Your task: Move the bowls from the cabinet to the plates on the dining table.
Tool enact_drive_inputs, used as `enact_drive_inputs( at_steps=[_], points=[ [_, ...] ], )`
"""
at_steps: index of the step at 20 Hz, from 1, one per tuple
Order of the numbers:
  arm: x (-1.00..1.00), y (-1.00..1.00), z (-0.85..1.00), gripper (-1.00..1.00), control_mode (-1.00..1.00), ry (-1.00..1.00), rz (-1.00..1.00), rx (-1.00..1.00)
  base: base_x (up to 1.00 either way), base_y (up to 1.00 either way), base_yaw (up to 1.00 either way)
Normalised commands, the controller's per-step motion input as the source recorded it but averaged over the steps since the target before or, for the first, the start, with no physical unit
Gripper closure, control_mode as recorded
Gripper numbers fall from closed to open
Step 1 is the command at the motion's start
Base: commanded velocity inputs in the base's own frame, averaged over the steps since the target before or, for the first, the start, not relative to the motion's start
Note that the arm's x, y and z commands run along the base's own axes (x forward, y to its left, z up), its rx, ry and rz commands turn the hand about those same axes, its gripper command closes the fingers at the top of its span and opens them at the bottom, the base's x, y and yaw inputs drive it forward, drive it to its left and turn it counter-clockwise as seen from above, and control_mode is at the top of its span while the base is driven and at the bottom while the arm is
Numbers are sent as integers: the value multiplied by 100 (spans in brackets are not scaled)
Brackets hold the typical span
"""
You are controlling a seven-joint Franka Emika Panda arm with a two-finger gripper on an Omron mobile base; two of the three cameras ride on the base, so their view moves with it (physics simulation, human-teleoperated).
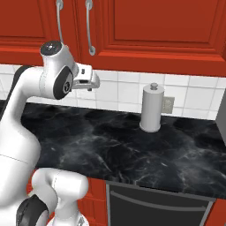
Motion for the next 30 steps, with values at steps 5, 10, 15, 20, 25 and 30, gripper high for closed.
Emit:
enact_drive_inputs(
  at_steps=[5, 10, 15, 20, 25, 30],
  points=[
    [-20, -24, 56, -100, -100, -22, 6, 0, 0, 0, 0],
    [-7, -13, 45, -100, -100, -13, 1, 1, 0, 0, 0],
    [0, -1, 43, -100, -100, -11, 0, 0, 0, 0, 0],
    [0, 0, 44, -100, -100, -9, 0, 2, 0, 0, 0],
    [3, 0, 38, -100, -100, -11, 0, 1, 0, 0, 0],
    [17, 0, 25, -100, -100, -9, 0, 1, 0, 0, 0]
  ],
)
